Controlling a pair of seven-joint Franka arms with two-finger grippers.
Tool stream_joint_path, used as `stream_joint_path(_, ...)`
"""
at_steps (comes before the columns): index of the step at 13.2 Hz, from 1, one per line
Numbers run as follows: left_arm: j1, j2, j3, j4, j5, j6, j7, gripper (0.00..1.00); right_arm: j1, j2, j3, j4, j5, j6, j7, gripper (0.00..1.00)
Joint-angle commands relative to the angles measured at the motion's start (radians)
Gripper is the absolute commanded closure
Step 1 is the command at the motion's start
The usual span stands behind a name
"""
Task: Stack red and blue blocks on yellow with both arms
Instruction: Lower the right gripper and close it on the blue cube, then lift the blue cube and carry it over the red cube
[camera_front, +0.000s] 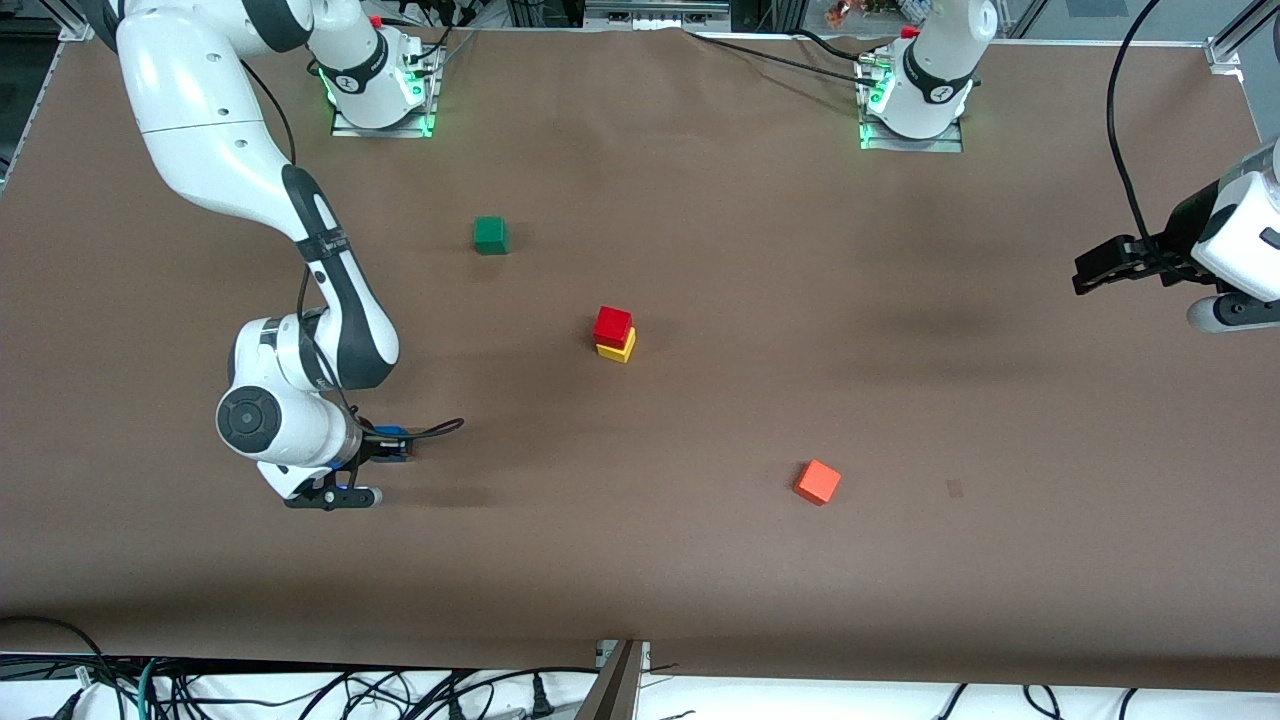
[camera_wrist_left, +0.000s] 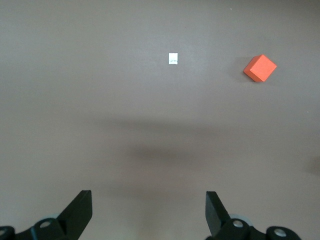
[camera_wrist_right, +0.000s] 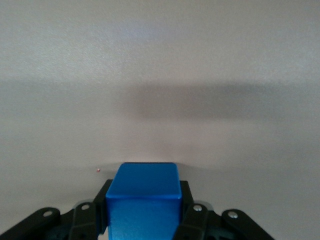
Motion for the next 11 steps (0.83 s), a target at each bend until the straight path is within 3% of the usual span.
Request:
stream_joint_path(1,0.009,0.016,-0.003,0.031,-0.025,-0.004,0.019,0.00,0.026,-0.008,0.007,0.112,0.012,-0.150,0.001,0.80)
stream_joint_path(3,0.009,0.016,-0.003,0.031,-0.025,-0.004,0.019,0.00,0.089,-0.008,0.006,0.259,0.010,-0.340,0.094,0.80)
stream_joint_path(5,0.009,0.016,-0.003,0.031,-0.025,-0.004,0.019,0.00,0.144,-0.010,0.007,0.325,0.015,-0.447,0.194,0.80)
stream_joint_path(8,0.009,0.016,-0.003,0.031,-0.025,-0.004,0.019,0.00,0.213,-0.025,0.033,0.332,0.079,-0.482,0.378,0.80)
stream_joint_path(11,0.009,0.016,-0.003,0.031,-0.026,-0.004,0.019,0.00,0.240,-0.025,0.107,0.332,0.135,-0.472,0.580,0.80)
